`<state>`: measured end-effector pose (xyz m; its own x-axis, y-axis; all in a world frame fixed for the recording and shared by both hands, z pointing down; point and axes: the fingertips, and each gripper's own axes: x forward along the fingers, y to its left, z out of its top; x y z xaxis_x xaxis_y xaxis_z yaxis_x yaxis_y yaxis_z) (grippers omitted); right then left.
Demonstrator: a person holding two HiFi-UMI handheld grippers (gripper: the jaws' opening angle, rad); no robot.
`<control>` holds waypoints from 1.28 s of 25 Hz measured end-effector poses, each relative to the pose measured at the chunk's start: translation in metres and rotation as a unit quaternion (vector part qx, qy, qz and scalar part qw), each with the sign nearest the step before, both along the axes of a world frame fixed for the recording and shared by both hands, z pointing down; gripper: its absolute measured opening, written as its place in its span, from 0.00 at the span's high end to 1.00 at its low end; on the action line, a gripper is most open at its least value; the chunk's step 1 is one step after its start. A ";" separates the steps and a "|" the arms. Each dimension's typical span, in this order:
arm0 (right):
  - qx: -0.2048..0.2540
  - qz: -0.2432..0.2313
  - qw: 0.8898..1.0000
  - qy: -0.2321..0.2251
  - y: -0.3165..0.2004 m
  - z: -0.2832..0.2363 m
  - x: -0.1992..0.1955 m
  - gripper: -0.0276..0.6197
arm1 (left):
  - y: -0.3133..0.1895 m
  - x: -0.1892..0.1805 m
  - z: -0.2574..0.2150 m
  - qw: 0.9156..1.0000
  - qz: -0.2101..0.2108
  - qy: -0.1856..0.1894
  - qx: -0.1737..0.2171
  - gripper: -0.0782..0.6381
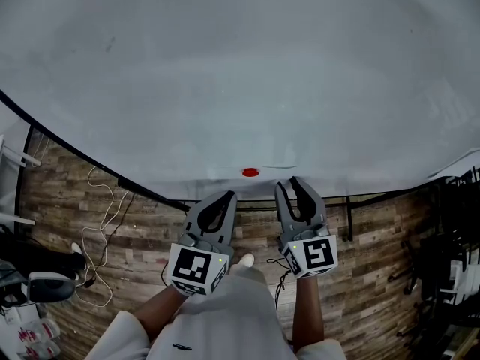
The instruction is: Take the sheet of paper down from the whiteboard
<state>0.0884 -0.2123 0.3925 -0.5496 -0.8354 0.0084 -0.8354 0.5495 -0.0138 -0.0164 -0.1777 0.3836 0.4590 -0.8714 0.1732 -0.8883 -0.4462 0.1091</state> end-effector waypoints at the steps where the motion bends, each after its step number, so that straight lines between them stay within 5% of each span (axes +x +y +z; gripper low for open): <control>1: -0.001 -0.002 1.000 -0.001 0.000 0.000 -0.001 0.79 | 0.000 -0.001 0.000 1.000 0.000 0.000 0.000 0.88; 16: -0.005 -0.022 1.000 -0.009 0.004 -0.001 -0.006 0.79 | -0.001 -0.005 -0.007 1.000 0.003 -0.001 0.008 0.88; 21: 0.004 -0.010 1.000 -0.011 0.005 -0.006 -0.002 0.92 | -0.002 -0.005 -0.008 1.000 0.006 0.000 0.008 0.88; 32: 0.007 0.001 1.000 -0.006 0.010 -0.007 -0.002 0.94 | -0.005 0.003 -0.016 1.000 0.013 -0.009 0.021 0.88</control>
<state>0.0861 -0.2023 0.3858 -0.5471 -0.8370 -0.0102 -0.8369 0.5472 -0.0149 -0.0133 -0.1827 0.3677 0.4783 -0.8661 0.1454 -0.8782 -0.4725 0.0743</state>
